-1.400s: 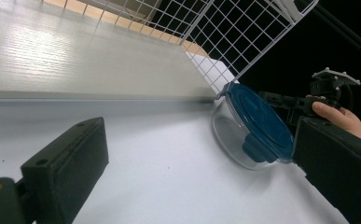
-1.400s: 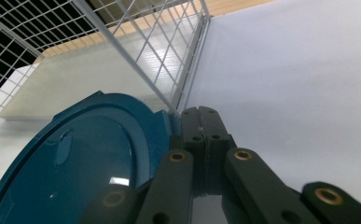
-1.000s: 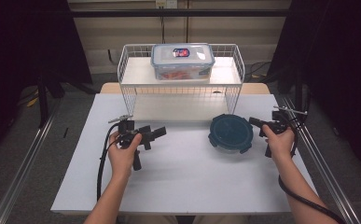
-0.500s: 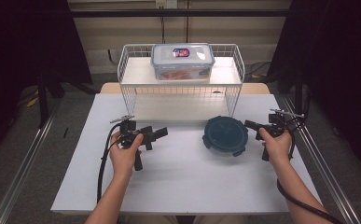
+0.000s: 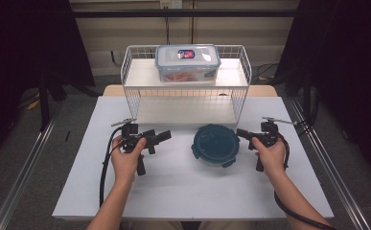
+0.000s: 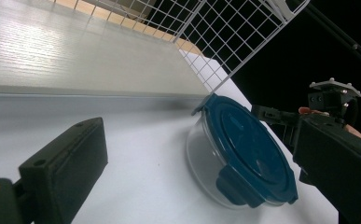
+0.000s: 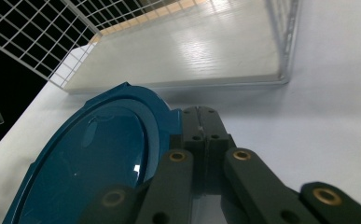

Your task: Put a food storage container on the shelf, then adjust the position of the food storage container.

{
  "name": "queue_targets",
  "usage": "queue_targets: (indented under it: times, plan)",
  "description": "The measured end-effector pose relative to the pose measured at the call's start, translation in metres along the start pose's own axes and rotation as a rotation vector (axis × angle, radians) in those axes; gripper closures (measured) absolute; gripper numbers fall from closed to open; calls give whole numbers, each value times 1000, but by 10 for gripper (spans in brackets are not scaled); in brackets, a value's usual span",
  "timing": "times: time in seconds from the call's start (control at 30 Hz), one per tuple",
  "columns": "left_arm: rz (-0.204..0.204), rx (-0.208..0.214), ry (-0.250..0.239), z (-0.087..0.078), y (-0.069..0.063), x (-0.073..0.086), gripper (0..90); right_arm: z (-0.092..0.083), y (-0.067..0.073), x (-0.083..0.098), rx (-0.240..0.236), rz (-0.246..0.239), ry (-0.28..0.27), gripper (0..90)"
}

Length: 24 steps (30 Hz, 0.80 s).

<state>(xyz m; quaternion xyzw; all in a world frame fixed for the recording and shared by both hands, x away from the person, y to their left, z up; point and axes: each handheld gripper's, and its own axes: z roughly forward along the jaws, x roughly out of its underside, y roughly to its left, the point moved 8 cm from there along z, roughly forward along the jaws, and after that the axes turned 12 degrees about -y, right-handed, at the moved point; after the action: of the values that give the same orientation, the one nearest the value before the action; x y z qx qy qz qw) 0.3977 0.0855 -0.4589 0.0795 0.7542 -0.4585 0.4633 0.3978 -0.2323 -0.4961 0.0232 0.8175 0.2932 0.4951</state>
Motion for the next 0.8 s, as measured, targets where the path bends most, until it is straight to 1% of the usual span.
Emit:
queue_targets:
  times: [0.03,0.13,0.17,0.23,0.27,0.43,0.5,0.57,0.6,0.67,0.7,0.77,0.8]
  plan:
    - [0,0,0,0,0,0,29,0,0,0,0,0,0,900]
    - [-6,-3,5,0,0,1,27,2,10,6,-11,-6,5,900]
    - [-6,-3,5,0,0,1,26,2,10,6,-11,-6,5,900]
    - [-4,-3,18,0,0,3,24,4,17,9,-19,-6,6,900]
    - [-12,-8,19,1,0,3,24,4,18,10,-25,-4,6,900]
    - [-12,-11,24,1,1,4,24,6,23,13,-40,4,5,900]
    - [-24,-11,29,1,1,5,24,5,26,14,-47,14,11,900]
    - [-21,-15,33,1,2,6,23,5,28,15,-46,8,15,900]
    - [-29,-19,40,2,1,7,23,6,29,16,-51,1,16,900]
    - [-23,-23,45,1,2,8,23,6,30,16,-51,4,19,900]
    - [-23,-23,47,2,2,8,23,7,32,17,-61,10,19,900]
    - [-24,-25,48,1,2,8,23,8,35,18,-68,5,20,900]
    - [-29,-26,44,2,2,8,23,9,35,19,-62,-8,19,900]
